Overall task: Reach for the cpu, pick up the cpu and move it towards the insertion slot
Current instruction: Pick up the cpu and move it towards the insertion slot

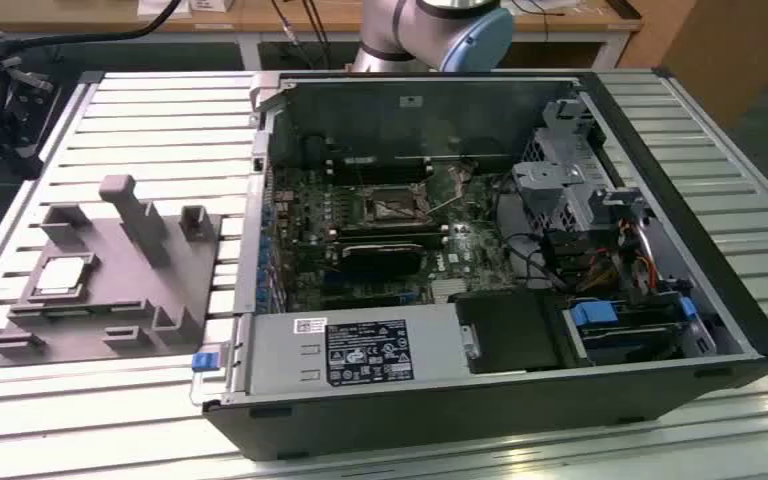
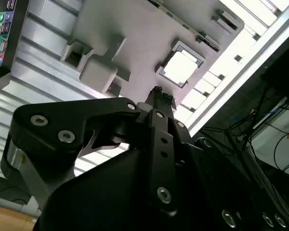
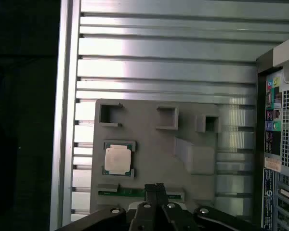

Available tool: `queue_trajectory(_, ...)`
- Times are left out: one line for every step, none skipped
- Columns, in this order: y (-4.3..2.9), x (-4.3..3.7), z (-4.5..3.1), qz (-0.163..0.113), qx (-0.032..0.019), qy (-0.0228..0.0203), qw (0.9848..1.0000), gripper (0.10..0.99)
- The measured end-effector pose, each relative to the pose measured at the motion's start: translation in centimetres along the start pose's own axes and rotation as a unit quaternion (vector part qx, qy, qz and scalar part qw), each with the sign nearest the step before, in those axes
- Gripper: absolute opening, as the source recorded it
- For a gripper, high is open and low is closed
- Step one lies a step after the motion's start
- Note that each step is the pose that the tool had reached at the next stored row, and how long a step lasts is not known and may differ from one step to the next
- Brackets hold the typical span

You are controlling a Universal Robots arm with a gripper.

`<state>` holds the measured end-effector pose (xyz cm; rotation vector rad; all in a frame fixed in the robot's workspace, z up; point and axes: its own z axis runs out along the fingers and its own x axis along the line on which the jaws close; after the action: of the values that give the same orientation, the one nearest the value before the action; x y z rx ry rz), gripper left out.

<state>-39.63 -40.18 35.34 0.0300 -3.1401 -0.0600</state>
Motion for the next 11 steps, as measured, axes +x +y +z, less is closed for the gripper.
queue_trajectory(0.00, 0.00, 0.00, 0.000, 0.0000, 0.0000, 1.0000, 0.106)
queue_trajectory(0.00, 0.00, 0.00, 0.000, 0.0000, 0.0000, 1.0000, 0.106)
queue_trajectory(0.00, 0.00, 0.00, 0.000, 0.0000, 0.0000, 1.0000, 0.106)
queue_trajectory(0.00, 0.00, 0.00, 0.000, 0.0000, 0.0000, 1.0000, 0.106)
queue_trajectory(0.00, 0.00, 0.00, 0.000, 0.0000, 0.0000, 1.0000, 0.106)
queue_trajectory(0.00, 0.00, 0.00, 0.000, 0.0000, 0.0000, 1.0000, 0.106)
queue_trajectory(0.00, 0.00, 0.00, 0.000, 0.0000, 0.0000, 1.0000, 0.106)
queue_trajectory(0.00, 0.00, 0.00, 0.000, 0.0000, 0.0000, 1.0000, 0.106)
queue_trajectory(0.00, 0.00, 0.00, 0.000, 0.0000, 0.0000, 1.0000, 0.106)
queue_trajectory(0.00, 0.00, 0.02, 0.000, 0.0000, 0.0001, 1.0000, 0.106)
queue_trajectory(0.00, 0.00, 0.06, 0.000, 0.0000, 0.0000, 1.0000, 0.106)
